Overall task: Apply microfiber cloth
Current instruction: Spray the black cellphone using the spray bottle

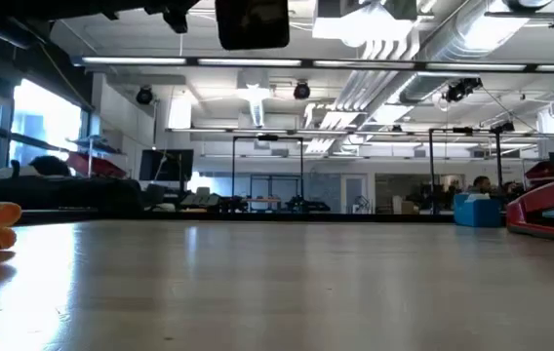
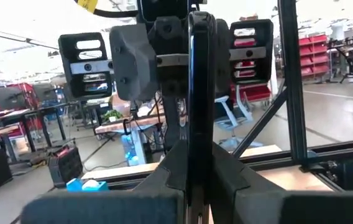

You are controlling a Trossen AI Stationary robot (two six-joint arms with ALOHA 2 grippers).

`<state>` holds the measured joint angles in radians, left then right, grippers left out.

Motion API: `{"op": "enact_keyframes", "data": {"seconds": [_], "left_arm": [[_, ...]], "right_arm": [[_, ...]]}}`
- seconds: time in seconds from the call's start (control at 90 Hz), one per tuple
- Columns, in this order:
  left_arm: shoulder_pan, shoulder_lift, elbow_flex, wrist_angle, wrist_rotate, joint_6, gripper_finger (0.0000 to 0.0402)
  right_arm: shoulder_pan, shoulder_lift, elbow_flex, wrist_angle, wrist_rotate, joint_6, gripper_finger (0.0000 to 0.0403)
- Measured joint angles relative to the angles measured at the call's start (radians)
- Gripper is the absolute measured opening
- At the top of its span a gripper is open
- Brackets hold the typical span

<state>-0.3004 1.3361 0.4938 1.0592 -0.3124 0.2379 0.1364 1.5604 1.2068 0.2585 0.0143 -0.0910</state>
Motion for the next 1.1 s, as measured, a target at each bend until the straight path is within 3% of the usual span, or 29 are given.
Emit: {"op": "enact_keyframes", "data": {"seconds": [0.278,0.511,0.678,0.889,0.989,1.1], "left_arm": [[0.0,0.0,0.0,-0.009,-0.007,0.0,0.0011],[-0.001,0.0,0.0,-0.009,-0.015,-0.002,0.0011],[-0.003,-0.001,0.001,-0.031,-0.02,-0.017,0.0018],[-0.062,-0.065,0.003,-0.084,-0.202,0.027,0.0061],[-0.115,-0.176,0.049,-0.315,-0.289,0.002,0.0079],[-0.166,-0.305,0.198,-0.828,-0.316,-0.178,0.0087]], "right_arm": [[0.001,0.0,0.0,0.0,-0.02,-0.02,0.0064],[-0.001,0.0,0.0,-0.003,-0.08,-0.038,0.0011],[0.003,-0.001,-0.002,-0.009,-0.049,-0.045,0.0005],[0.002,-0.005,-0.002,-0.002,-0.035,-0.057,0.0002],[0.009,-0.049,-0.002,-0.088,0.023,-0.109,0.0002],[0.013,-0.123,-0.002,-0.186,0.121,-0.16,0.0001]]}}
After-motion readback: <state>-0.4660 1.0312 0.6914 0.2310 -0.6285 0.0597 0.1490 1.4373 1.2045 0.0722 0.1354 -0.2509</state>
